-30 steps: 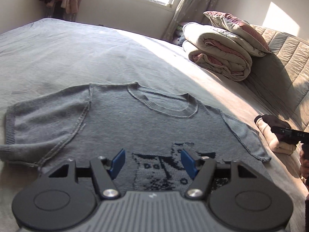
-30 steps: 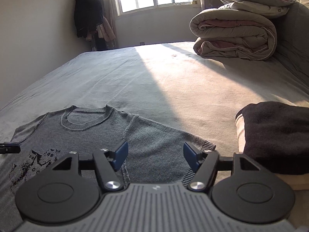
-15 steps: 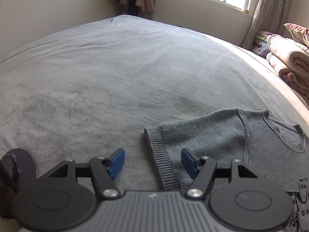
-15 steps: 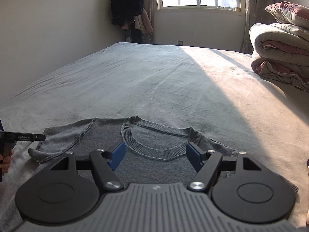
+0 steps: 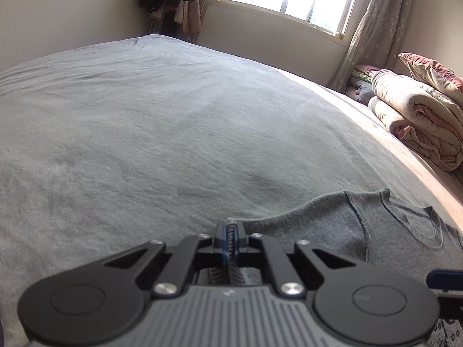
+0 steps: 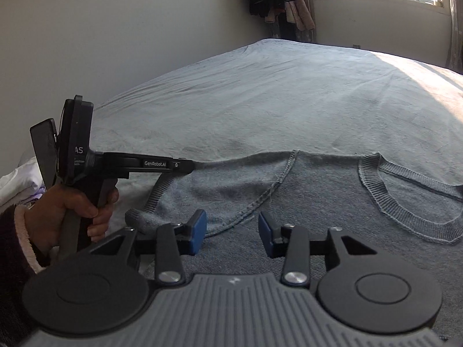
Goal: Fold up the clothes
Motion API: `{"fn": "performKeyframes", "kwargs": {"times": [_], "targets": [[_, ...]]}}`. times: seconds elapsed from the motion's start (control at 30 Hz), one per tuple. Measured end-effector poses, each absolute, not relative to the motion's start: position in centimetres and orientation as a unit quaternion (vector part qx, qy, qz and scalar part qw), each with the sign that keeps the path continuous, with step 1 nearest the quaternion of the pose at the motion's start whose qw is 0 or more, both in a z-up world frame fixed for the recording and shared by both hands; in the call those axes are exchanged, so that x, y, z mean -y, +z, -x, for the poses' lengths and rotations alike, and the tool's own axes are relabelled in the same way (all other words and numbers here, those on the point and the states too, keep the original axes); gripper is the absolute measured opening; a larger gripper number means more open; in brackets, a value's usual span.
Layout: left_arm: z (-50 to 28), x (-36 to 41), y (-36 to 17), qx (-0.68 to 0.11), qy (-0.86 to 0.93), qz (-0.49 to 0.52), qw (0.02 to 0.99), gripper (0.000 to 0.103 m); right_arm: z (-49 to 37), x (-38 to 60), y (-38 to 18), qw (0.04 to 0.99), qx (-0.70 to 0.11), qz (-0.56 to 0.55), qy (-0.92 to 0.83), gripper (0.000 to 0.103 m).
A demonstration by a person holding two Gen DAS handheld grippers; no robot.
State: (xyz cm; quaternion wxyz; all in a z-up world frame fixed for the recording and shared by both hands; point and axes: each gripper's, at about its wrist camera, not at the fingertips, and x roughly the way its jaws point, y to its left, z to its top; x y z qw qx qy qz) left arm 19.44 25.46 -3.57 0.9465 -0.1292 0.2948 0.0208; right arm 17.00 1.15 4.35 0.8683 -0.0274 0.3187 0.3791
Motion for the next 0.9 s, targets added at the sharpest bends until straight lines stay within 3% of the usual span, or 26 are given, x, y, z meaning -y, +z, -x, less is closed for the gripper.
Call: {"fn": "performKeyframes", "kwargs": {"times": [0.13,0.23,0.37,0.5,0.63,0.83,0.9], "targets": [[-19.8,-25.9,-3.3,-0.273,0.043,0.124,0.953,0.004,-16.8,-4.0,4.0,0.850,-0.316,0.039,0.420,0.018],[-20.2,-25.5,-3.2,-0.278,0.044,0.104,0.954,0.005,-16.9,-6.6,2.5,0.833,-0.332,0.057,0.438,0.016],[-20.3,-25.5,-3.1,-0.283,0.043,0.110,0.952,0.011,-16.1,-9.9,0.5,0.824,-0.328,0.081,0.454,0.021],[-19.4,-26.3,-2.1,-0.258,0.040,0.143,0.955,0.037,-16.2,-9.6,2.5,0.814,-0.326,0.082,0.474,0.023],[-18.7,-26.6,-1.4,-0.244,-0.013,0.159,0.956,0.034,-17.7,-6.7,4.8,0.871,-0.276,0.114,0.391,0.044],[-19.2,-25.6,-2.8,-0.289,-0.103,0.138,0.942,0.028,-22.4,-6.1,3.1,0.892,-0.295,0.145,0.311,0.043],[-19.8,-25.0,-3.7,-0.310,-0.066,0.097,0.943,0.027,-23.6,-7.3,1.7,0.883,-0.311,0.155,0.317,0.038]]}}
